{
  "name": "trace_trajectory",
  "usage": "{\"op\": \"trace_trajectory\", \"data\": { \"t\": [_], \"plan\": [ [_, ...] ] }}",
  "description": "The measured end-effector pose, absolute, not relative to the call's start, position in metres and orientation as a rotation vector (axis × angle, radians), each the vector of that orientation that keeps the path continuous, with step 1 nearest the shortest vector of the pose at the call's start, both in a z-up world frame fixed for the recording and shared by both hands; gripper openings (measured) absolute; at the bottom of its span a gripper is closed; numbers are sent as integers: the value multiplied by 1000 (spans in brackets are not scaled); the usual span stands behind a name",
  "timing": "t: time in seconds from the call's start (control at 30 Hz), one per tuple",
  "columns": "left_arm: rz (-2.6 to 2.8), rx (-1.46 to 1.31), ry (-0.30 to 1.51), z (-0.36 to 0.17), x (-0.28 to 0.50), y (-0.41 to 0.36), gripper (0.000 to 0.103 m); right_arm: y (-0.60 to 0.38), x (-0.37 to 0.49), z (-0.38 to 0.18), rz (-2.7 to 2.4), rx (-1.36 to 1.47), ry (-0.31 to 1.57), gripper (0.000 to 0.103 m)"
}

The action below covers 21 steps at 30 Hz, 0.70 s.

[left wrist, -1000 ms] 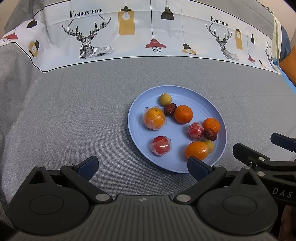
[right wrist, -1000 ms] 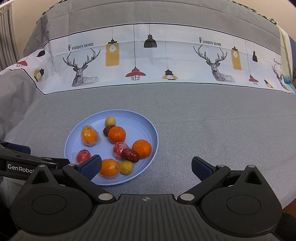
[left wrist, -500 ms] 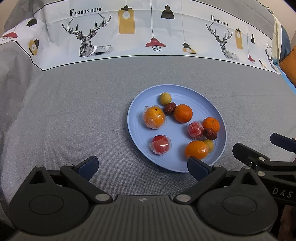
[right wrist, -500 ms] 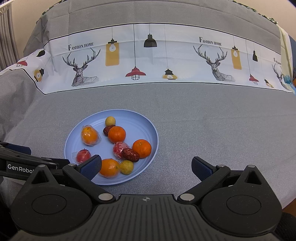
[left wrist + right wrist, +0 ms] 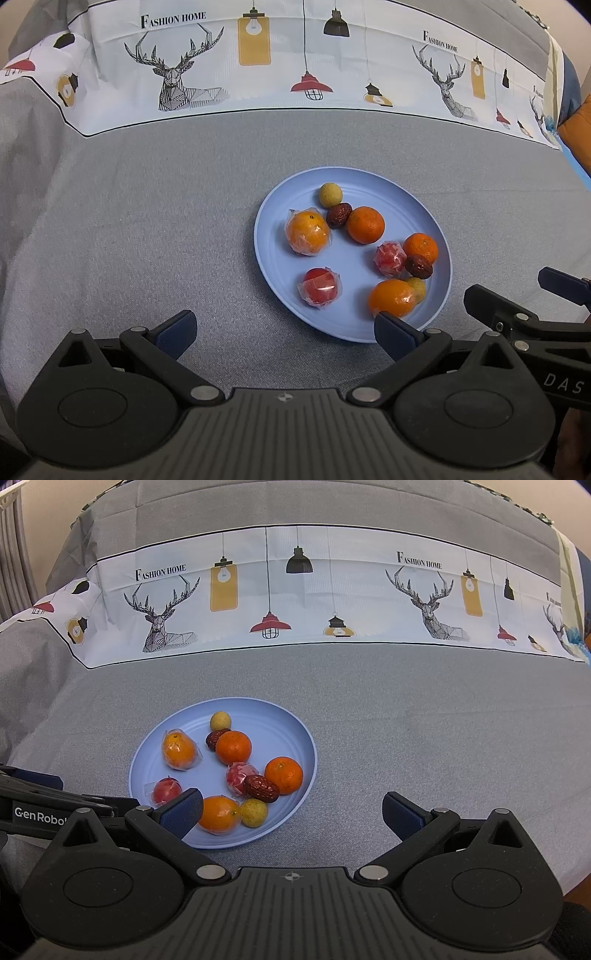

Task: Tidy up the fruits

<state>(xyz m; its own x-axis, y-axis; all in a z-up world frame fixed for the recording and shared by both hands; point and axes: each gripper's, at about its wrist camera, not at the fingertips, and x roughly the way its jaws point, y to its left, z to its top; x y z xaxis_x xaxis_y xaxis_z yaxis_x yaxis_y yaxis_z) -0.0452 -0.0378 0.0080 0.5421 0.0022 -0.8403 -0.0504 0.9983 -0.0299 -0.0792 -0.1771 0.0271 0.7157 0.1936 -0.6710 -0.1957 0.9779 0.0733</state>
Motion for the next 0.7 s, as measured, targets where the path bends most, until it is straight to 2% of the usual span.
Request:
{"op": "trace_trajectory", "data": {
  "t": [0.7],
  "plan": [
    [-2,-105,981,15,-44,-37,102,-195,-71,39,186,107,698,102]
  ]
}}
